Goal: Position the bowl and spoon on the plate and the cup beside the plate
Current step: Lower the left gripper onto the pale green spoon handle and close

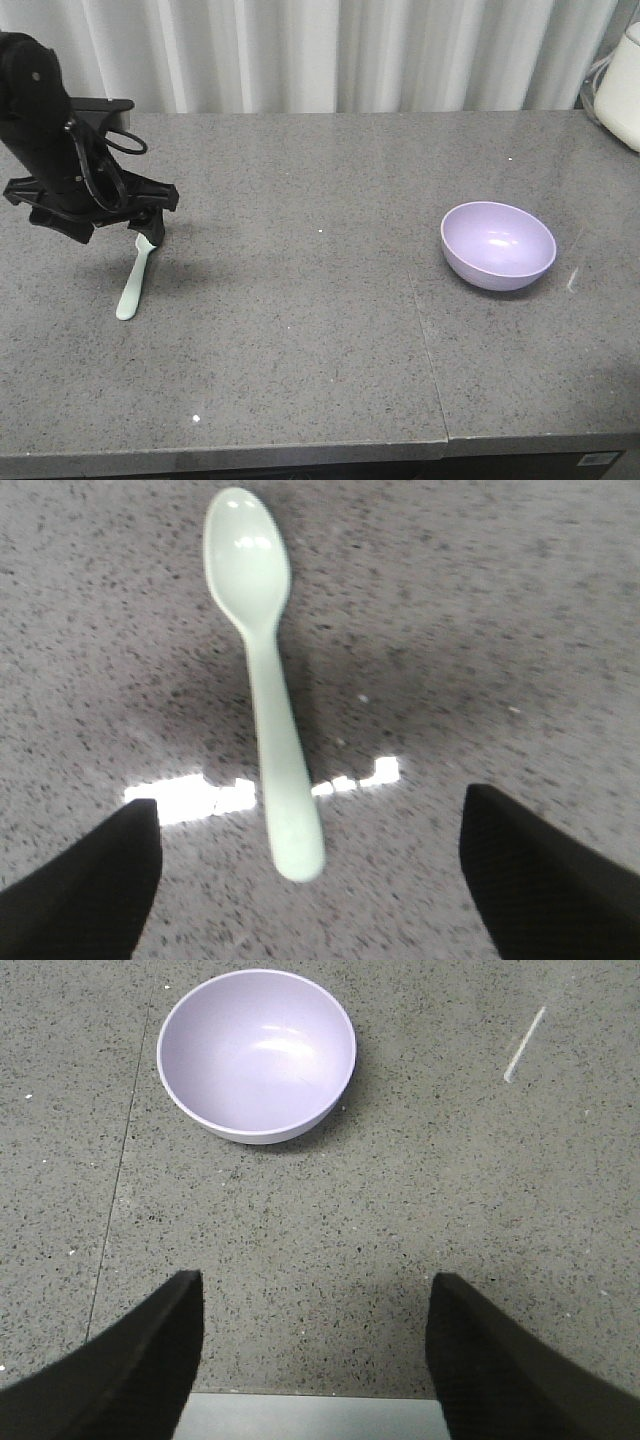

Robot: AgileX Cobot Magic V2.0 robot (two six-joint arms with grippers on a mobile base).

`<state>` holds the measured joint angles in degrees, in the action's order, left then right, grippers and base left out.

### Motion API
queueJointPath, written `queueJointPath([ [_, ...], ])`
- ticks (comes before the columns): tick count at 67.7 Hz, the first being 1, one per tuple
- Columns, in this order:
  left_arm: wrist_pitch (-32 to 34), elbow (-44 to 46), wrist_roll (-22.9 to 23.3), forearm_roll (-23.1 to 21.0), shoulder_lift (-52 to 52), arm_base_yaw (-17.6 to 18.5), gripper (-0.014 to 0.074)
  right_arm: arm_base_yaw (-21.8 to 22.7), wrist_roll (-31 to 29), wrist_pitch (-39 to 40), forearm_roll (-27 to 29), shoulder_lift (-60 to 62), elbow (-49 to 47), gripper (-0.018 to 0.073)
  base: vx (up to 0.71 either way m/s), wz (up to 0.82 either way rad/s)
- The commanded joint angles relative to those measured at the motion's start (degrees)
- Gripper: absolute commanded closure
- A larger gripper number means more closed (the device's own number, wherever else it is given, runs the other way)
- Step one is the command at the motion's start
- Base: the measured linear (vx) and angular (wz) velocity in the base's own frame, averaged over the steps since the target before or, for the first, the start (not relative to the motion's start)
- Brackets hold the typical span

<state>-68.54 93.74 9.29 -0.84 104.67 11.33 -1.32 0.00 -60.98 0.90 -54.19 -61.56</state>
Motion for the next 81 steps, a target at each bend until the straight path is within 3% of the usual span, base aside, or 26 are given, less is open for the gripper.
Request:
queueJointPath([
  [1, 0.5, 3.4, 0.7, 1.6, -0.1, 0.3, 0.0024, 0.4, -0.9, 3.4, -0.2, 0.4, -1.7, 0.0084, 0.0, 0.0],
  [38, 1.4, 5.8, 2.0, 1.5, 9.3, 0.3, 0.0024, 0.4, -0.9, 3.3, -0.2, 0.4, -1.7, 0.0084, 0.0, 0.0],
  [81, 4.1, 5.8, 3.3, 1.5, 10.0, 0.3, 0.0024, 0.4, -0.9, 3.3, -0.2, 0.4, -1.7, 0.0084, 0.0, 0.0],
])
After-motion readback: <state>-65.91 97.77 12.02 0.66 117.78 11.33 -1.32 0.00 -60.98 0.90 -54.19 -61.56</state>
